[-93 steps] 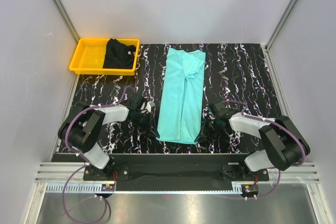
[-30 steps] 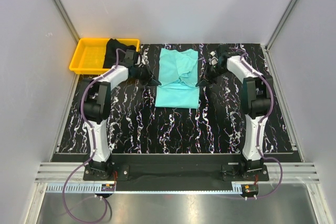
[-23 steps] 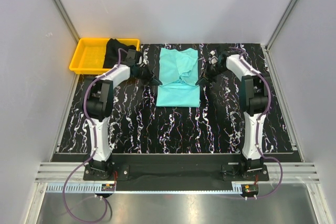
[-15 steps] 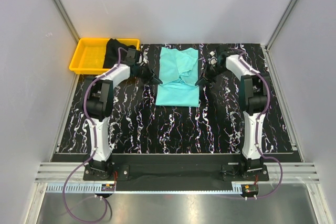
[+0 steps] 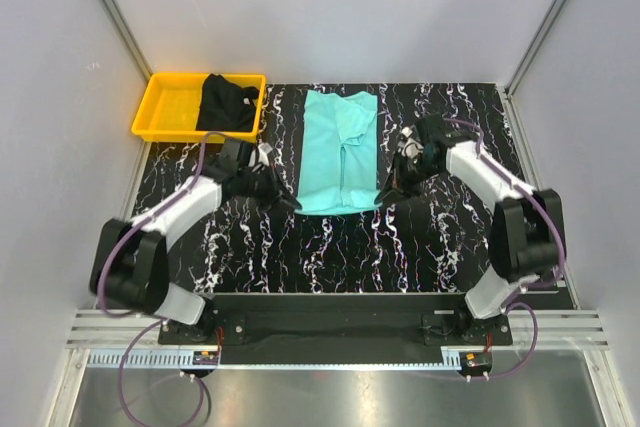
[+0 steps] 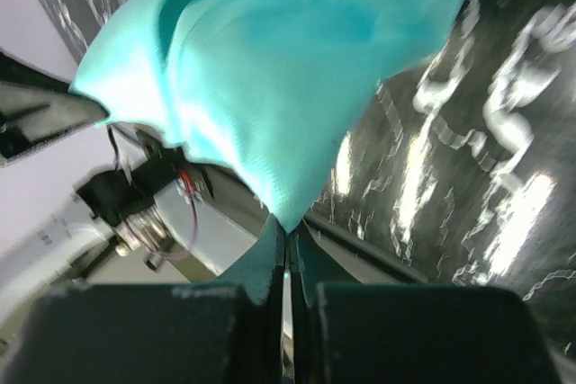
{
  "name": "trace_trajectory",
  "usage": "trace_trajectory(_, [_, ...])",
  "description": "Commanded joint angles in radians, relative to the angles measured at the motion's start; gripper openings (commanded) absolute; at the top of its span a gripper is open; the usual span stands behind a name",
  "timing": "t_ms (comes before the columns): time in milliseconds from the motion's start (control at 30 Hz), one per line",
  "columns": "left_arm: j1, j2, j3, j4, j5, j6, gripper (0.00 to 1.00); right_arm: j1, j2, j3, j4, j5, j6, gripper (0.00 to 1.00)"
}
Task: Fold and stack the t-shirts
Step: Fold the tshirt
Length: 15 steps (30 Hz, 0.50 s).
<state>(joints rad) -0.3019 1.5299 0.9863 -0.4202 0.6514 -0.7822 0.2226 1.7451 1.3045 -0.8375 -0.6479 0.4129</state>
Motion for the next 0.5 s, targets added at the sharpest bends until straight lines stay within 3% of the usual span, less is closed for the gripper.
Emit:
trace_trajectory(0, [-0.032, -0.170, -0.122, -0.002, 0.016, -0.032, 0.00, 0.076, -0.185, -0.143, 0.009, 0.002, 0.044, 0.00])
trace_trajectory(233, [-0.101, -0.529, -0.386, -0.032, 0.022, -0.153, 0.00, 0.201, -0.513, -0.413, 0.029, 0.014, 0.216, 0.00])
trace_trajectory(467, [-0.161, -0.861, -0.534, -0.127, 0.040, -0.300, 0.00, 0.337, -0.831, -0.577, -0.031, 0.039, 0.414, 0.00])
